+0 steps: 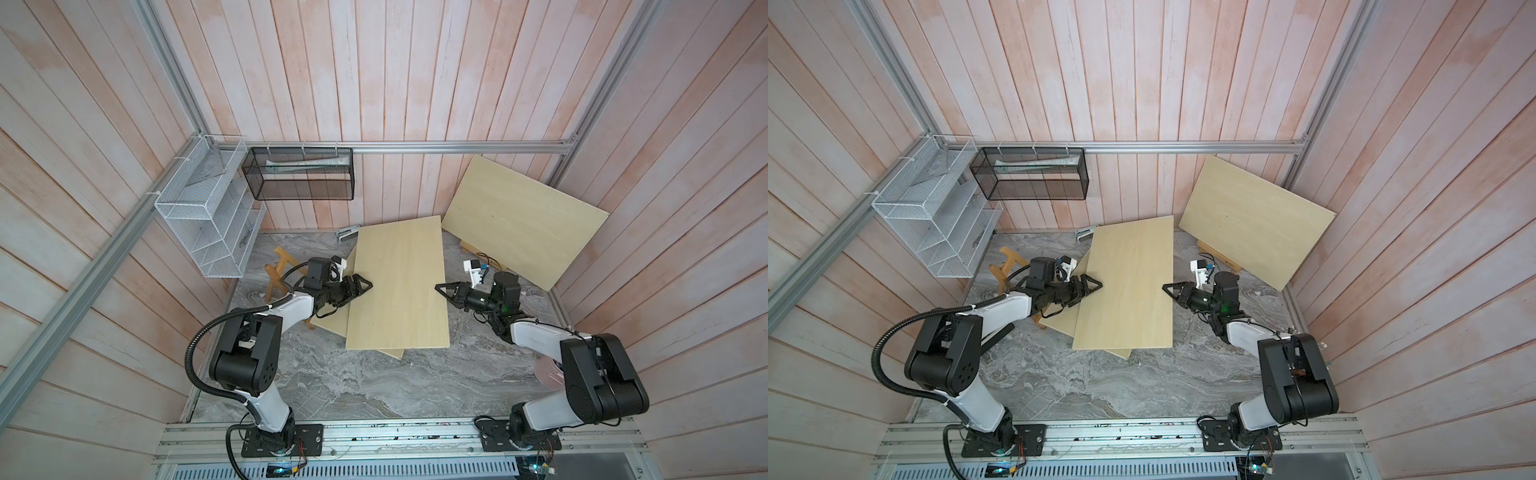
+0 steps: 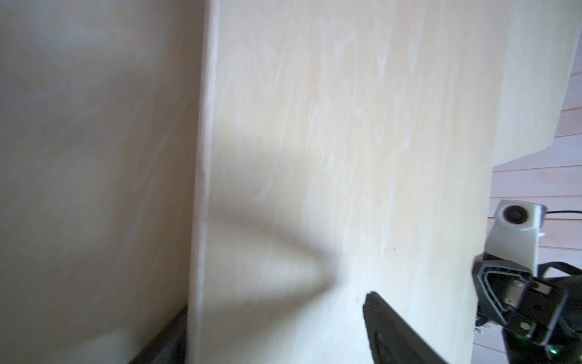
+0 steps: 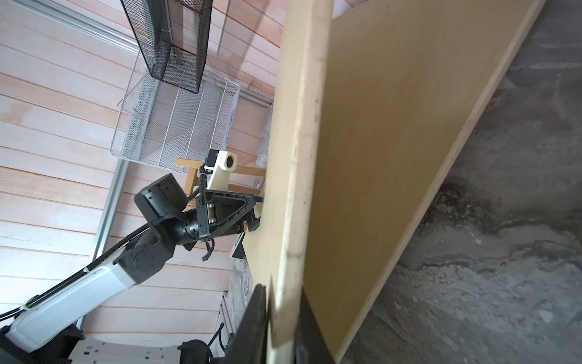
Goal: Assemble the easel
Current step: Pick up the drawing board from the center of the board.
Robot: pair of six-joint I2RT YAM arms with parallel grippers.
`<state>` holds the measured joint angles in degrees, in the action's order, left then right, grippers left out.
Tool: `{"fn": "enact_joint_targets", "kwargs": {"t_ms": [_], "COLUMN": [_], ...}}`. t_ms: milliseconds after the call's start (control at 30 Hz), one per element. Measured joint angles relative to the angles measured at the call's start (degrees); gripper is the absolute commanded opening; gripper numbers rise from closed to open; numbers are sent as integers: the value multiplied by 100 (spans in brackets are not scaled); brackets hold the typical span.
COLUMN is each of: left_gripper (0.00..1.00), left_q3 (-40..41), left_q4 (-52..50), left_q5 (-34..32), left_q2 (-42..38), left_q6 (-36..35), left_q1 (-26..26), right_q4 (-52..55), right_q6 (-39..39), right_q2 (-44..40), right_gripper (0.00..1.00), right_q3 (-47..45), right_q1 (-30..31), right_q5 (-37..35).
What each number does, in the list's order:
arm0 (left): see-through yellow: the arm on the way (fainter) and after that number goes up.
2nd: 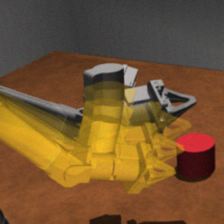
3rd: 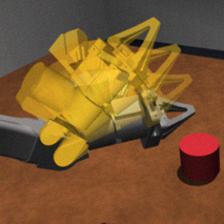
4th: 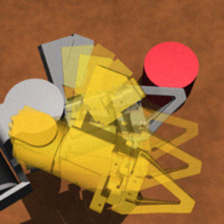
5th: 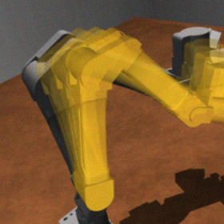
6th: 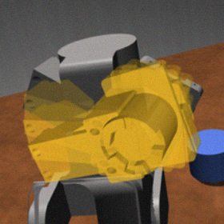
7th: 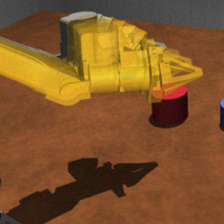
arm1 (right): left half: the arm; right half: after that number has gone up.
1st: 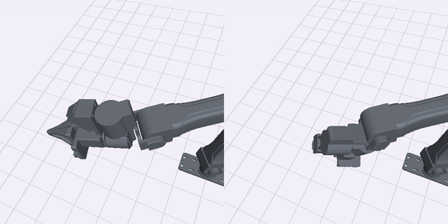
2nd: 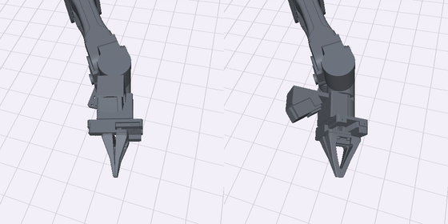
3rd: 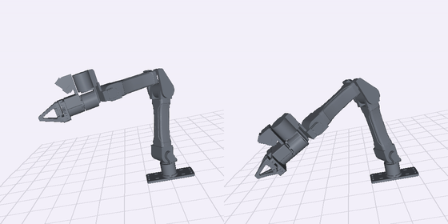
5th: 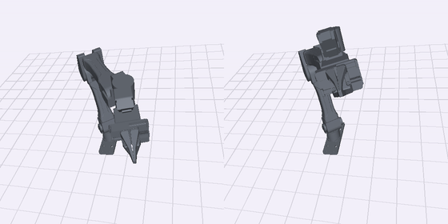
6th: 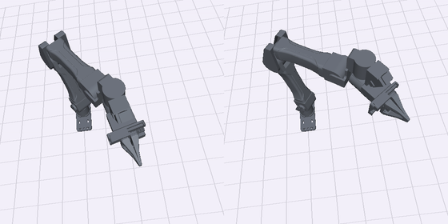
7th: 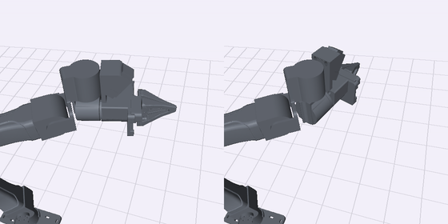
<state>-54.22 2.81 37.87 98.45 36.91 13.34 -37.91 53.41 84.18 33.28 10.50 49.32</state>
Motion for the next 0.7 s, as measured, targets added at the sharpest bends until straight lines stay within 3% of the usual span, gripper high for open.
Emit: {"fn": "enact_joint_targets", "kwargs": {"t_ms": [200, 433, 700], "left_gripper": [77, 64, 40], "left_q3": [227, 391, 839], "left_q4": [894, 1432, 1740], "left_q5": [782, 1401, 1740], "left_q2": [264, 501, 229], "left_q6": [317, 507, 619], "left_q1": [-70, -52, -9], "right_q4": [-780, -2494, -4144], "right_q6": [566, 1480, 2564], "right_q2": [9, 660, 1554], "right_gripper": [0, 0, 0], "right_q3": [-553, -844, -929], "right_q1": [-280, -409, -575], "right_q5": [306, 544, 743]}}
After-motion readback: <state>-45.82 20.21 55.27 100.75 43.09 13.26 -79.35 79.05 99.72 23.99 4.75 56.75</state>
